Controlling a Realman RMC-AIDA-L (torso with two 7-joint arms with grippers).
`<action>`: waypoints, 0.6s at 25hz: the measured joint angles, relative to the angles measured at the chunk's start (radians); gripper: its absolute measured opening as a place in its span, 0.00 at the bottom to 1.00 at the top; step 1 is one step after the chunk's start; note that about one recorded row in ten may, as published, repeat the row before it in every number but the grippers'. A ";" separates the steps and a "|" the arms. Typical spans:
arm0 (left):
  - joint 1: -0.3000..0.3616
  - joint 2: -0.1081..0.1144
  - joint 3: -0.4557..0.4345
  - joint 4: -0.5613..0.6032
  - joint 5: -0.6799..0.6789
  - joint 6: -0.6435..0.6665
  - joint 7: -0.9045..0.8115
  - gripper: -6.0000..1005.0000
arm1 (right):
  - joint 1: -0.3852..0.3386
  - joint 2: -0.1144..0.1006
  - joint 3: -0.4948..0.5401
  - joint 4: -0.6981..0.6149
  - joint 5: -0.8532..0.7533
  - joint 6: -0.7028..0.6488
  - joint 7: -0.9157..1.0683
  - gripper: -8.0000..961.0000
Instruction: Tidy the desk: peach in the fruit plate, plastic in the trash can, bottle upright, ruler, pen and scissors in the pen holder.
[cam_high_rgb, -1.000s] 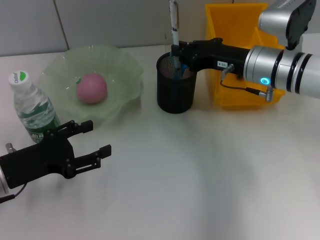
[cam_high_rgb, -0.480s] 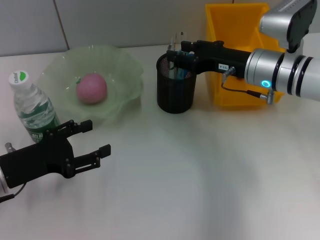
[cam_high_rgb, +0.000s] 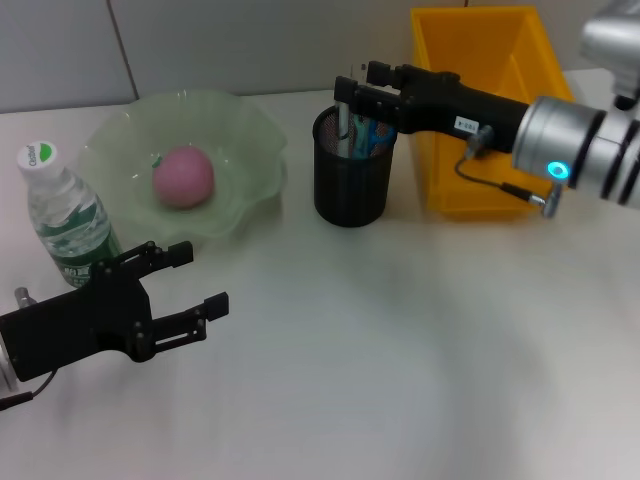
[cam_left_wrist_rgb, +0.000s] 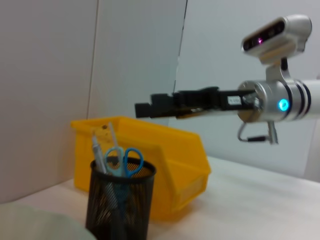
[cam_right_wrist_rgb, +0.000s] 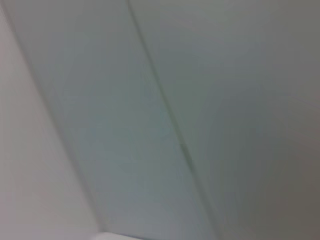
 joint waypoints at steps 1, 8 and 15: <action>0.000 0.000 -0.001 0.000 -0.003 0.010 -0.001 0.81 | 0.000 0.000 0.000 0.000 0.000 0.000 0.000 0.70; -0.009 -0.003 0.007 -0.015 -0.009 0.063 -0.043 0.81 | -0.070 -0.043 -0.006 -0.003 -0.111 -0.281 0.064 0.74; -0.032 0.005 0.069 -0.021 0.000 0.052 -0.148 0.81 | -0.099 -0.109 0.004 -0.001 -0.347 -0.407 0.050 0.84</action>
